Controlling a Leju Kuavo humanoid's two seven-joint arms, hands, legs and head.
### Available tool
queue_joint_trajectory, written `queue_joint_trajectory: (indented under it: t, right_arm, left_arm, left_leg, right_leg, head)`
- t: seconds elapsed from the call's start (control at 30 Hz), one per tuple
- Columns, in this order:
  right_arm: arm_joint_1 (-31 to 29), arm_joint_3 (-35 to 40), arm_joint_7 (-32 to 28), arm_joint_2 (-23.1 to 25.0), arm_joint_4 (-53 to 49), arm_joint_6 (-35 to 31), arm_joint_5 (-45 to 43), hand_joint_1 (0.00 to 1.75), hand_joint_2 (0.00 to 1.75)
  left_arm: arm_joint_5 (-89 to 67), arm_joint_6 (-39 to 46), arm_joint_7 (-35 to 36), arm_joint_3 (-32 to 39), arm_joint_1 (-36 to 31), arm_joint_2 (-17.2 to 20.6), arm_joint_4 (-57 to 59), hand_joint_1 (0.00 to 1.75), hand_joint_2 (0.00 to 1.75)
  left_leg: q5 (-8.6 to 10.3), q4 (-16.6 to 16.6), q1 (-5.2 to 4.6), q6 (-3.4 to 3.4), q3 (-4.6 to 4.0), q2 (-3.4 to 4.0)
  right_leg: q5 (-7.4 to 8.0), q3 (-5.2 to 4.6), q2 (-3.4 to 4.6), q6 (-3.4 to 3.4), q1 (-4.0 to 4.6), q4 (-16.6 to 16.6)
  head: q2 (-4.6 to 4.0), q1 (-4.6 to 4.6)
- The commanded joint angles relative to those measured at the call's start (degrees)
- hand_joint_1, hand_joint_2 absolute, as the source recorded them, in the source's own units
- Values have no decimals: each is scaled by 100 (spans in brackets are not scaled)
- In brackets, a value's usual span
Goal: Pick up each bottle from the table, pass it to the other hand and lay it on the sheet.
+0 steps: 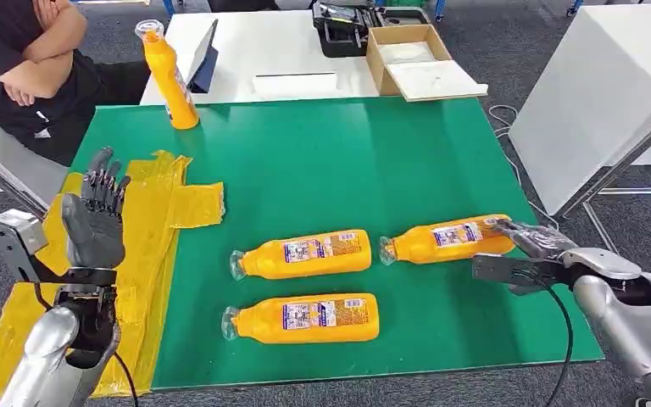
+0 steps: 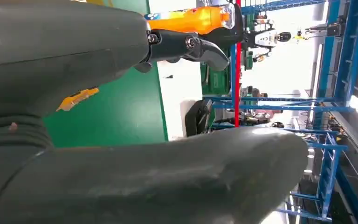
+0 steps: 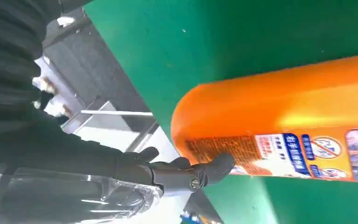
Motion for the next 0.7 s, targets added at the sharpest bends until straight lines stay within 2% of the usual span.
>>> queue_joint_trajectory:
  t: [0.03,0.1,0.13,0.3,0.4,0.53,0.7]
  right_arm:
    - [-960,302,442,1444,628,-1216,1269,0,175]
    - [-908,189,300,1369,340,-1163,1155,0,175]
    - [-863,74,327,1334,196,-1076,1096,0,0]
    - [-716,94,335,1187,57,-925,1372,0,0]
    - [-707,311,365,1194,296,-924,1747,0,0]
    - [-624,365,332,1204,441,-945,1769,0,0]
    - [-340,510,213,1217,504,-640,1717,0,0]
  left_arm:
    - [-194,97,124,169,-55,-206,81,0,0]
    - [-199,80,151,134,-149,-222,155,0,0]
    - [-199,76,156,110,-213,-243,208,0,0]
    - [-192,52,170,64,-272,-279,249,0,0]
    - [-162,-4,190,20,-345,-304,340,0,0]
    - [-128,-44,175,18,-301,-292,364,0,0]
    - [-56,-148,174,-119,-519,-274,572,0,0]
  left_leg:
    - [-6,-4,6,-14,16,52]
    - [-5,-3,2,-18,22,63]
    - [-7,-2,1,-23,31,62]
    - [1,2,1,-14,19,-2]
    - [2,1,0,-11,17,5]
    - [0,-4,1,-18,30,3]
    - [1,-6,1,-22,34,-6]
  right_leg:
    - [11,4,45,-6,6,-7]
    - [9,3,54,-8,3,-1]
    - [5,7,51,-10,2,2]
    - [0,3,-3,-4,2,0]
    - [3,4,3,-3,1,-2]
    - [1,19,-3,-5,2,-7]
    - [-1,26,-13,-8,4,-10]
  head:
    - [0,0]
    - [0,-4]
    - [0,0]
    - [0,-2]
    - [0,-2]
    - [0,-2]
    - [0,0]
